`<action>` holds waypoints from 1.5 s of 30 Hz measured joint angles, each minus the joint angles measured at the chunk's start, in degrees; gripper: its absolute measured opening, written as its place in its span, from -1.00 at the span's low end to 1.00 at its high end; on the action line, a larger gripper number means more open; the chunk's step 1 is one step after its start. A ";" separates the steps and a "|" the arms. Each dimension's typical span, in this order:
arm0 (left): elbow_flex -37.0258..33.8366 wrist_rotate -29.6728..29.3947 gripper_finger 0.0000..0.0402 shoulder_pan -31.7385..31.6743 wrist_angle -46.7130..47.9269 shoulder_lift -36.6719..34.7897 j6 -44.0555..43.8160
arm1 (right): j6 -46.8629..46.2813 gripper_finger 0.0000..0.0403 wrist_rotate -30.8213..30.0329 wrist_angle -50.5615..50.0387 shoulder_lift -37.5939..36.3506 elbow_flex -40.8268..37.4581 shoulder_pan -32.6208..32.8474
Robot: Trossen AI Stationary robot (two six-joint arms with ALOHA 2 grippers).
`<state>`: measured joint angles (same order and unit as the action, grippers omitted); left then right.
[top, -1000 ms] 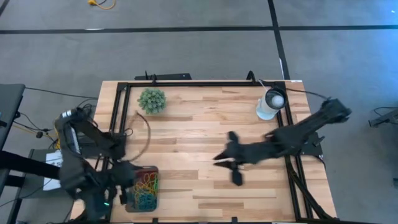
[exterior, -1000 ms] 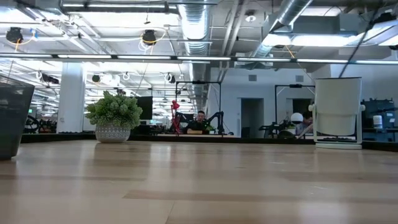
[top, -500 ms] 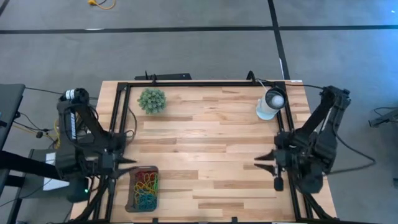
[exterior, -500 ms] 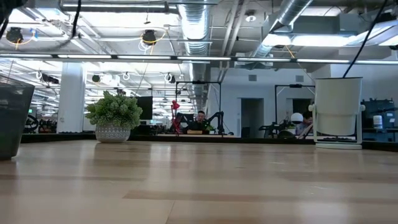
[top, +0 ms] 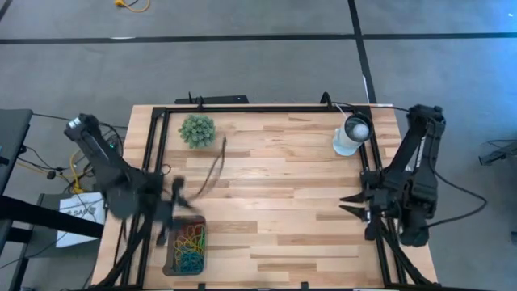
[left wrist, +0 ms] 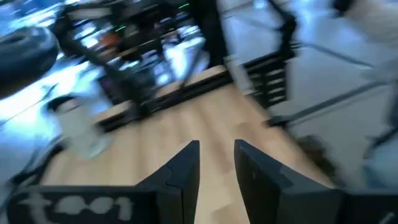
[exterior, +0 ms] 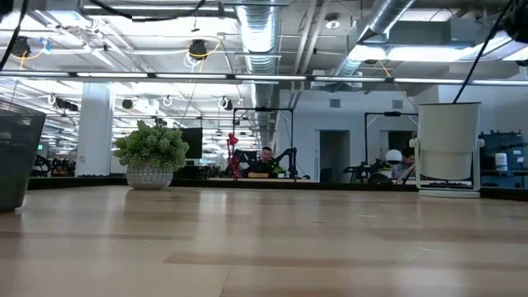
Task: Pick and place items into bin
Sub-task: Return to Home Position
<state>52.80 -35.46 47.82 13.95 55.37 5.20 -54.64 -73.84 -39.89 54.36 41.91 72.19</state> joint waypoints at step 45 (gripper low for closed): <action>-31.12 16.81 -0.55 -23.02 -11.32 -54.31 23.11 | 69.10 -0.59 23.24 23.25 -37.82 -0.53 -16.22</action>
<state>21.67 -18.65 24.80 2.63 1.06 28.32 14.45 -50.60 -16.64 16.54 41.38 55.97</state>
